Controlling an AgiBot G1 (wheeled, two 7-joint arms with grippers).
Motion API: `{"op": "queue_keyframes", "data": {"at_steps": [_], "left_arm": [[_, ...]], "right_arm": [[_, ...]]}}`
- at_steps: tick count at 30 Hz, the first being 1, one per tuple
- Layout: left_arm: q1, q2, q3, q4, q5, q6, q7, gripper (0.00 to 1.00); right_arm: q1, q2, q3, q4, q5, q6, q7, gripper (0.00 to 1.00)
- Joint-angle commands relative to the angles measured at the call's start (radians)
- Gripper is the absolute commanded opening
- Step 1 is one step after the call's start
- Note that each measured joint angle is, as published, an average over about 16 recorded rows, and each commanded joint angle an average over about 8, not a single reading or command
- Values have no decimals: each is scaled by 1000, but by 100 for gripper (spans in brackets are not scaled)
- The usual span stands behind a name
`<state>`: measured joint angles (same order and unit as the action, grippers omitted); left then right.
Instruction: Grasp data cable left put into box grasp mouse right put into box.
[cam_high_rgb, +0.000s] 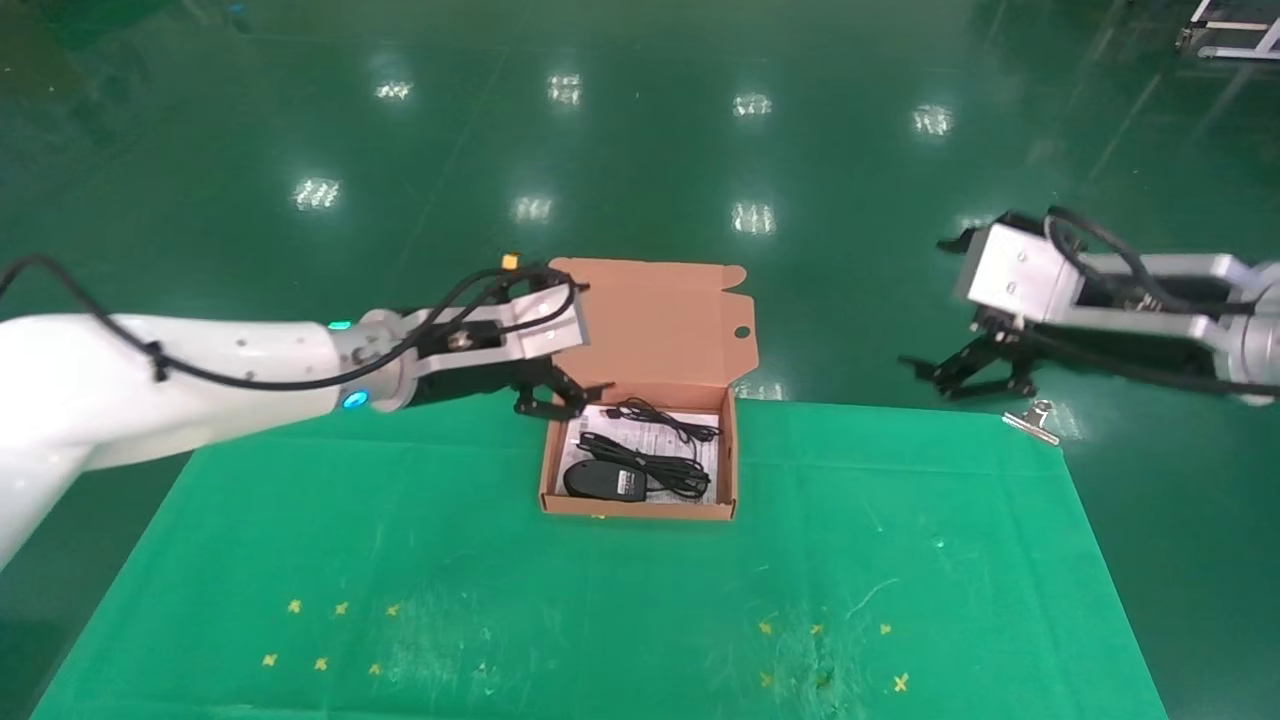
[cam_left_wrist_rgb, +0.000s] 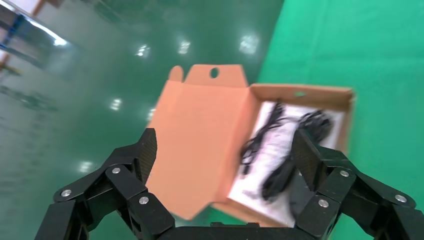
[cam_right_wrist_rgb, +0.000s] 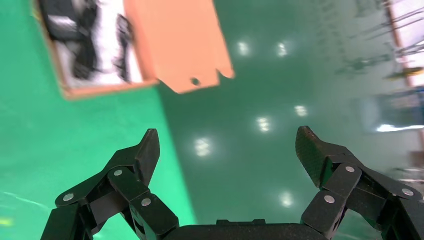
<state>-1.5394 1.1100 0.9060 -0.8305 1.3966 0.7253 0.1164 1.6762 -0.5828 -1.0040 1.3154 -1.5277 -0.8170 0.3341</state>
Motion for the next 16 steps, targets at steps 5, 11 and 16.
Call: {"op": "queue_keyframes", "data": {"at_steps": [5,11,16], "left_arm": [[57,-61,-76,-55,-81,94,-37,100],[115,-123,-155,-112,-165,190,-75,100],[148,-159,-200,-145,-212,245,-97,100]], "right_arm": [[-72,-3,87,-4,96,-82,-18,100],[-147,-7,177,-8,195,-166,-36,100],[-189,-9,228,-10,251,-214,-46,100]]}}
